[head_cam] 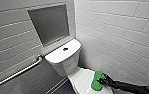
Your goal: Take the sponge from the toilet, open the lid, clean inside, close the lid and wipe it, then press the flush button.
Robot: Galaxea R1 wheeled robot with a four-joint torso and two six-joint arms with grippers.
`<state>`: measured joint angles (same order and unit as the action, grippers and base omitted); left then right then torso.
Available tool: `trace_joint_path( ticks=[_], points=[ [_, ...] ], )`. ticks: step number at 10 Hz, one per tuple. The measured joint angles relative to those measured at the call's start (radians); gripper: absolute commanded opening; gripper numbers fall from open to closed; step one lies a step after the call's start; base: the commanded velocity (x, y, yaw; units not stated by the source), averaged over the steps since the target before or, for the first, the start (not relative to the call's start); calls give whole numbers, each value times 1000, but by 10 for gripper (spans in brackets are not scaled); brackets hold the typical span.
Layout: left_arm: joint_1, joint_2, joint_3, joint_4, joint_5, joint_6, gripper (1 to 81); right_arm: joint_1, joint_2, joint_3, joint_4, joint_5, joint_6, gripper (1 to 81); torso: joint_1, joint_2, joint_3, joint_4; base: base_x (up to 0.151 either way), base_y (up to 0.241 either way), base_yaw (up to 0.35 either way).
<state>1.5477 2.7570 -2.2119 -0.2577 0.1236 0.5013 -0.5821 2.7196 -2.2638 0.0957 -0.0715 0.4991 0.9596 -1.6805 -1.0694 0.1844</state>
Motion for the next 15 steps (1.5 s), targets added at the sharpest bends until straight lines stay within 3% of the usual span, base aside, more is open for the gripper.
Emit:
trace_joint_path(
  ticks=[3,6,8,10,13,15],
  points=[
    [0,8,0,0,0,0,811,-29,-113,176,0,15,0,10,0,0,0,0,0,0,0],
    [0,7,3,0,0,0,811,-118,-264,294,1,94,0,10,0,0,0,0,0,0,0],
    [0,7,3,0,-1,0,811,-177,-314,347,5,174,0,10,0,0,0,0,0,0,0],
    [-1,7,4,0,-1,1,811,-226,-371,412,5,204,0,10,0,0,0,0,0,0,0],
    [-1,8,4,11,-4,2,811,-298,-478,516,4,226,0,10,0,0,0,0,0,0,0],
    [-3,14,7,18,-8,3,811,-318,-568,617,-8,197,-3,10,0,-1,0,0,0,0,0]
  ],
)
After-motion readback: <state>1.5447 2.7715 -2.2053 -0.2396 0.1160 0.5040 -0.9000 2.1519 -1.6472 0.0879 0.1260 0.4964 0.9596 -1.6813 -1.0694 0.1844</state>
